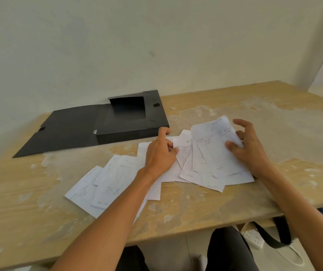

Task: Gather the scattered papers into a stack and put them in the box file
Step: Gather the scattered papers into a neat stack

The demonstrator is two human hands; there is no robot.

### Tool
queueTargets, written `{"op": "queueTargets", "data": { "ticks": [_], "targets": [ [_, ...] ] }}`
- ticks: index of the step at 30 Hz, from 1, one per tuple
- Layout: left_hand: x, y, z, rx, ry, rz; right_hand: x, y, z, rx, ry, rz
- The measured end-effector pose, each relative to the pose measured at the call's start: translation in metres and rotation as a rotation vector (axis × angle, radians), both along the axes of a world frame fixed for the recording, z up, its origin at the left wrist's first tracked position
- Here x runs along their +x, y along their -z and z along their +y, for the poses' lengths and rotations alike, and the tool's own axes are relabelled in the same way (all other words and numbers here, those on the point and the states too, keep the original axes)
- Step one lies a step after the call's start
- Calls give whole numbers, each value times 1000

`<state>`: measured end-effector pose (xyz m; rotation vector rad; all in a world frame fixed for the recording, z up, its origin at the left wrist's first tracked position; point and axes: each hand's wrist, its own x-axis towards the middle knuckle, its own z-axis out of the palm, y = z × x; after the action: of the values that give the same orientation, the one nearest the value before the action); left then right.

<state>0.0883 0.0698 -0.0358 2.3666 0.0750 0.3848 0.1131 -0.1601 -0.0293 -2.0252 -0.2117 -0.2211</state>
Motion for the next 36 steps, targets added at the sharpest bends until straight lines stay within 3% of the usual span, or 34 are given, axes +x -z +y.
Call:
{"op": "queueTargets", "data": {
  "ticks": [2, 7, 10, 12, 15, 19, 25, 36],
  "targets": [
    [2, -4, -1, 5, -31, -27, 4, -3, 6, -101, -11, 4],
    [-9, -13, -3, -39, -47, -37, 4, -4, 26, -655, 214, 42],
    [-37, -21, 2, 280, -119, -67, -11, 3, 43, -829, 268, 41],
    [-60, -18, 9, 421, -100, 61, -15, 10, 53, -918, 267, 24],
    [-86, -4, 20, 369, -2, 227, -10, 13, 68, -920, 167, -24],
    [-103, -1, 28, 255, 37, 194, -9, 12, 83, -861, 51, -20],
    [-130, 3, 48, 406, -198, 230, -19, 9, 88, -902, 158, 37],
    [-150, 2, 73, 319, 5, 278, -25, 13, 110, -804, -64, -6]
  ]
}}
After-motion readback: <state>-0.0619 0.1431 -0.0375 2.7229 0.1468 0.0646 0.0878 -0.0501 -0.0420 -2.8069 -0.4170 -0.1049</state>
